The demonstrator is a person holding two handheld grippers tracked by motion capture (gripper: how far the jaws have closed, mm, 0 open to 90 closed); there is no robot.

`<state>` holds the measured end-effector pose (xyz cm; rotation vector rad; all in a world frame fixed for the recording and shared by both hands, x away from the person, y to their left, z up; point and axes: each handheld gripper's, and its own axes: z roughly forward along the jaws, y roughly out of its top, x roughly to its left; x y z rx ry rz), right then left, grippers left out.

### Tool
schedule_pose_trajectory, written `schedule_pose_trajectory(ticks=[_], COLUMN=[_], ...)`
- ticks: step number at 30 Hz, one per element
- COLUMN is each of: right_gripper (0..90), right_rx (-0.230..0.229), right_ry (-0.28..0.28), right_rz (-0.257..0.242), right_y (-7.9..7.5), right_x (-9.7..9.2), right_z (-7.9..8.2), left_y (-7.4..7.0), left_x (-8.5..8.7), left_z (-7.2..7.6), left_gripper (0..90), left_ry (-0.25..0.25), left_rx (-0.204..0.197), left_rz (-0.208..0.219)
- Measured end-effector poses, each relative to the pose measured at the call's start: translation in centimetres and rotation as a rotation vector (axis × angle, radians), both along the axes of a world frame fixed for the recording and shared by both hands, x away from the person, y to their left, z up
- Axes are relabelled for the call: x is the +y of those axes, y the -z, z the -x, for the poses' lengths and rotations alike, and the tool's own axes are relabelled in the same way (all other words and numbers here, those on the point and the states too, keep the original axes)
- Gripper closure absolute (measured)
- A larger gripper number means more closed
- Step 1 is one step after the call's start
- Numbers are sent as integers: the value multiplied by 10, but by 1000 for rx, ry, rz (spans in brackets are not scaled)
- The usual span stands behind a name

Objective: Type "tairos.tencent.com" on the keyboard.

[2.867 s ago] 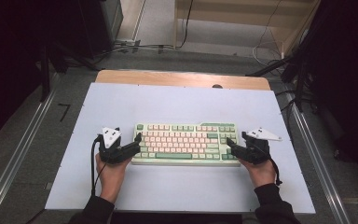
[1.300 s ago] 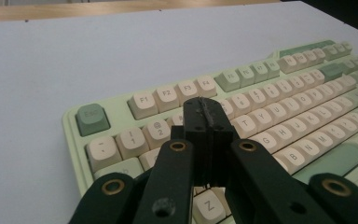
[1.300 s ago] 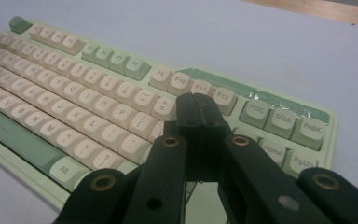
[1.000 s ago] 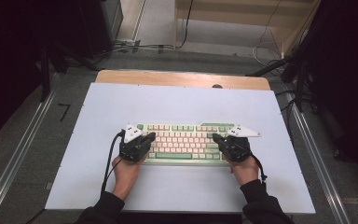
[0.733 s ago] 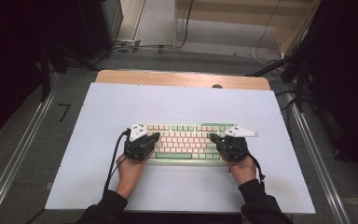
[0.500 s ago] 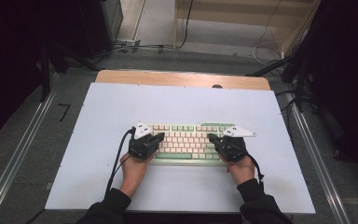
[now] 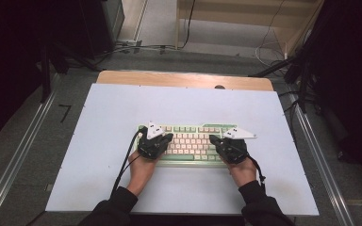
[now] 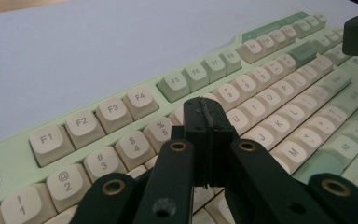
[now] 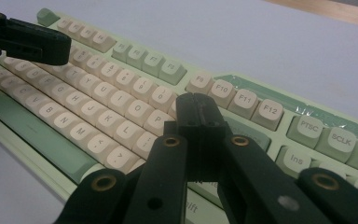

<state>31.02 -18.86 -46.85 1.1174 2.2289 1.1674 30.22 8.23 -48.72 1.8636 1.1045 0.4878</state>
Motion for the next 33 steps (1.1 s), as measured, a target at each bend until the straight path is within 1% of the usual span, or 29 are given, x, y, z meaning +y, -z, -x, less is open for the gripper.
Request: schedule_pose_trajectory(ticks=[3,5,7,9,13,16,21,26,28,29,31,33], right_gripper=[880,880,880,880,880,880,880,880,880,880,880,880], right_rx=[-13,-10,-16,-15,6,11,17,27,27,27,29,28], right_ry=[5,9,19,14,2,-5,-6,-4,-4,-3,-5,-5], right_rz=[5,4,-1,-6,0,-1,-9,-11,-11,-9,-6,-5], right_y=[0,0,-1,-1,1,1,1,2,2,2,2,2], right_x=[0,-1,-2,-3,-1,0,0,0,0,0,0,0], right_z=[0,0,0,0,-1,-1,-1,-2,-2,-2,-2,-2], left_y=[0,1,1,1,2,4,6,8,8,8,9,8], left_x=[-1,-1,0,1,2,2,0,0,-1,-1,-3,-3], left_z=[0,-1,-1,-2,-3,-5,-7,-9,-9,-9,-9,-9], left_gripper=[900,900,900,900,900,900,900,900,900,900,900,900], left_ry=[0,-2,-9,-12,-11,-11,3,2,4,8,10,9], left_rx=[8,13,23,31,35,40,43,52,56,60,62,63], left_rz=[-3,-5,1,11,16,9,16,13,4,-11,-27,-24])
